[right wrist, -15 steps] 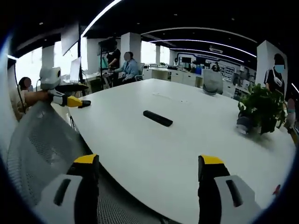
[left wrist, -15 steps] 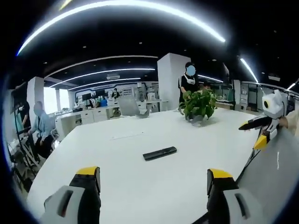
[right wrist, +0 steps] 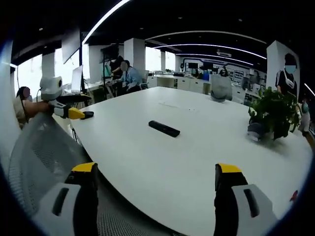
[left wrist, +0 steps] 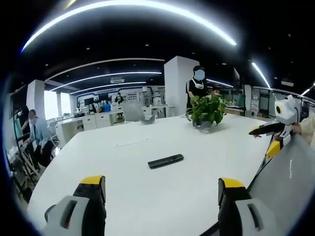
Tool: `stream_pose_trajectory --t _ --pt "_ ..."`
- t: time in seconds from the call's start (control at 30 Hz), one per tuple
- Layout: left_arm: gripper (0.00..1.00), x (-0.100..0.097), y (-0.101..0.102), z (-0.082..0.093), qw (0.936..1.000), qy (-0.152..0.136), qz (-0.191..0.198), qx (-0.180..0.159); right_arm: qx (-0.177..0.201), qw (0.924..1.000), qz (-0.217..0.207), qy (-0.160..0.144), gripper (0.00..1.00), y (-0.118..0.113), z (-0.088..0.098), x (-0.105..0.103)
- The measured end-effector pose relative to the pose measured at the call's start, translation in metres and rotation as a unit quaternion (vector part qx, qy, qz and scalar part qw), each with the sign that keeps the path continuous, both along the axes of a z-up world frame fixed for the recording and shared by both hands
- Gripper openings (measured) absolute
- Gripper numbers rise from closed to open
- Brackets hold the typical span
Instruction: Press the specified remote control buttons in sequence, fully releasing each button before pressing the next.
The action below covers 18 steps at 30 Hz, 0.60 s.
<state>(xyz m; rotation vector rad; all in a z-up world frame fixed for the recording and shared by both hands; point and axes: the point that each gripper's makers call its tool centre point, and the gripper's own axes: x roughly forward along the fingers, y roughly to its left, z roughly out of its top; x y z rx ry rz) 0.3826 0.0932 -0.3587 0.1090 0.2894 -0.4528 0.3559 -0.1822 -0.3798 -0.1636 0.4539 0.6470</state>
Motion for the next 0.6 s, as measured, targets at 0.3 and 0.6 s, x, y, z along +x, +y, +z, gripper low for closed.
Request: stream_pose_trajectory --t 0.3,0.6 --pt "0.99 0.0002 -0.0010 -0.0005 1.0000 0.001 -0.004 0.001 -0.007 1.0000 0.000 0.005 1.00 -0.0006 -0.0021 0.0002" --pt "0.99 -0.0001 -0.0001 -0.0012 1.0000 0.003 0.001 0.003 -0.007 1.0000 -0.002 0.003 0.98 -0.0029 -0.0012 0.0002"
